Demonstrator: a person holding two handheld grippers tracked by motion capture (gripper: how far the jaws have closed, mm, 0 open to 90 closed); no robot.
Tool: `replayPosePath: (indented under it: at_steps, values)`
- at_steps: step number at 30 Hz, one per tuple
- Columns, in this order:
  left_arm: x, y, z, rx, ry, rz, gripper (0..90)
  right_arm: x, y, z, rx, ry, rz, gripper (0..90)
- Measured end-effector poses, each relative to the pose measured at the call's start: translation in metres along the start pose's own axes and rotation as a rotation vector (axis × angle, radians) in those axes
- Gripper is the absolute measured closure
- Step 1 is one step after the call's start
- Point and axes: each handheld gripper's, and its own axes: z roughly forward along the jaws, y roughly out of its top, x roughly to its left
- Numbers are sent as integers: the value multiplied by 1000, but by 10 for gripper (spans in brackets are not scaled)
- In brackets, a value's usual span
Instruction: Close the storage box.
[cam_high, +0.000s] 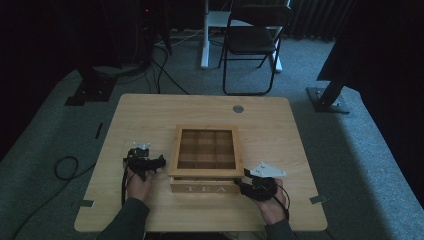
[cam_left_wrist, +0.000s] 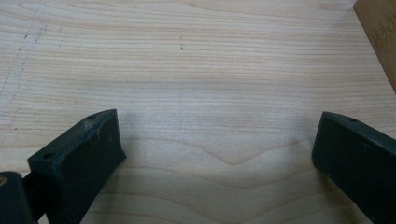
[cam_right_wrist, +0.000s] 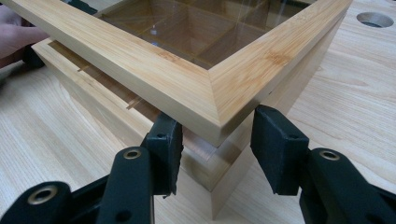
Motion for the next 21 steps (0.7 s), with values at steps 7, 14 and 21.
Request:
replayPosePath:
  at_steps: [7,14,21]
  values:
    - [0,0,0,0,0,0,16,2,-2,-1,-5,2,-3,527]
    - [0,0,0,0,0,0,16,3,-4,-1,-2,3,-1,524]
    - [0,0,0,0,0,0,16,3,-6,-1,3,1,-1,512]
